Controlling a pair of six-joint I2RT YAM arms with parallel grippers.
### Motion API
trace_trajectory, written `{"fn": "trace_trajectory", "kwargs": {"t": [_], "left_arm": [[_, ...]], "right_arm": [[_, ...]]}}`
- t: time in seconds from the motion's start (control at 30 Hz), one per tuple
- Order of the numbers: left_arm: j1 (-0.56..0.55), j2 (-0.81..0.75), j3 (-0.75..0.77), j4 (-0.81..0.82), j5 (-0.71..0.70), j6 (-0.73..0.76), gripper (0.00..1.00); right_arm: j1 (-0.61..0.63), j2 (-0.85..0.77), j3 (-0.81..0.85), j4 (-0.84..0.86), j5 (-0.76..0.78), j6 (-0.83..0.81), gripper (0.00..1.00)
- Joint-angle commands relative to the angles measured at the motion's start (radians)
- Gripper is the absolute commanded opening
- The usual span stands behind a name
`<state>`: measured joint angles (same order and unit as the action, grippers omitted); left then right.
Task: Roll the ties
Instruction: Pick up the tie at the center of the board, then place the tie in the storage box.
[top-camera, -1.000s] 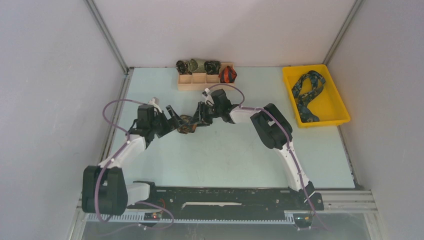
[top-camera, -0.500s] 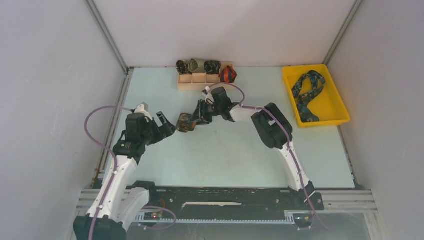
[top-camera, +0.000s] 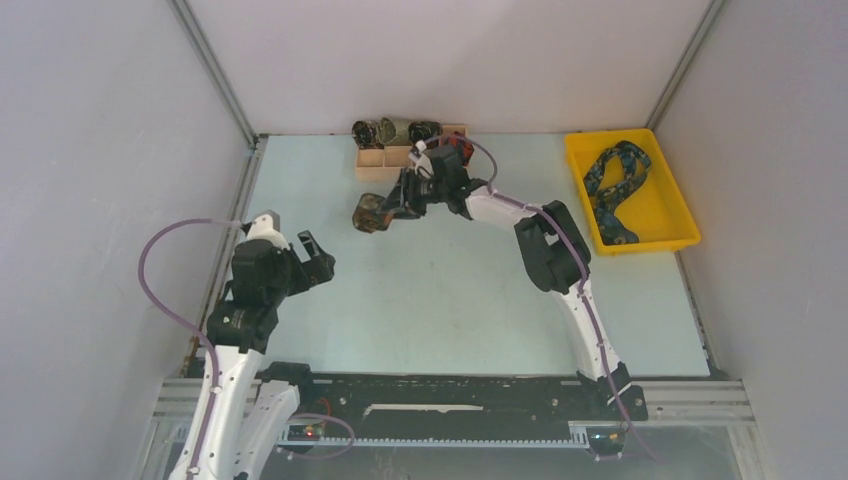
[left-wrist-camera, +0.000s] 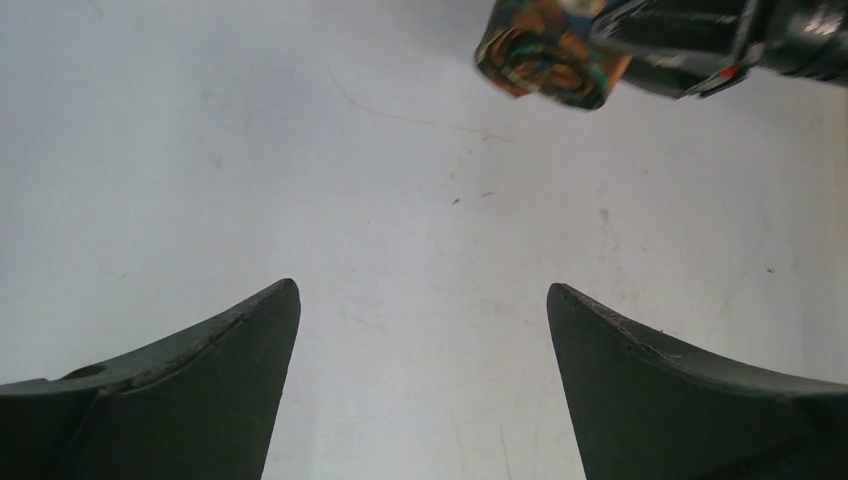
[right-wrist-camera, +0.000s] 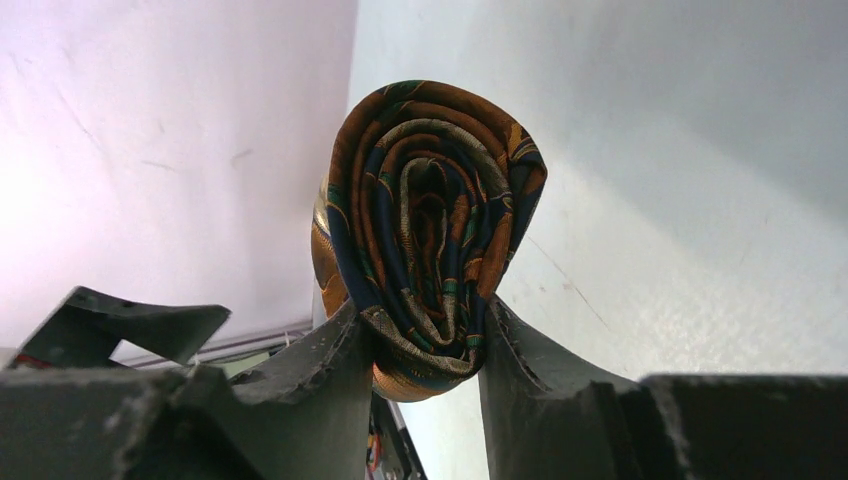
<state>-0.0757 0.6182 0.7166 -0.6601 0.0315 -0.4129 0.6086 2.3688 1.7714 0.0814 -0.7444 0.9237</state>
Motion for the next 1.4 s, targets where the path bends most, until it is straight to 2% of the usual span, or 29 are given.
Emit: {"fn": "trace_trajectory", "kwargs": {"t": [0.0,0.27,0.43,0.63,0.9,1.37], "left_arm": [[-0.001,-0.034,0.050,-0.036,-0.089,0.042,1.00],[0.000,-0.058,0.027,-0.013,-0.084,0.043,1.00],[0.000,-0.054,0.024,-0.006,-0.065,0.046,1.00],[0.000,-0.051,0.020,-0.002,-0.046,0.048,1.00],[-0.001,-0.046,0.017,0.004,-0.039,0.049,1.00],[0.000,-0.046,0.015,0.004,-0.039,0.052,1.00]], "right_arm": [[-0.042,0.016,0.173,-0.091,0.007,-0.043,0.00],[-0.105,0.121,0.465,-0.254,0.076,-0.092,0.00],[-0.129,0.190,0.630,-0.345,0.191,-0.156,0.00],[-0.140,0.211,0.670,-0.328,0.346,-0.211,0.00],[-0.129,0.280,0.741,-0.250,0.475,-0.192,0.00],[-0.095,0.369,0.765,-0.157,0.656,-0.045,0.00]]}}
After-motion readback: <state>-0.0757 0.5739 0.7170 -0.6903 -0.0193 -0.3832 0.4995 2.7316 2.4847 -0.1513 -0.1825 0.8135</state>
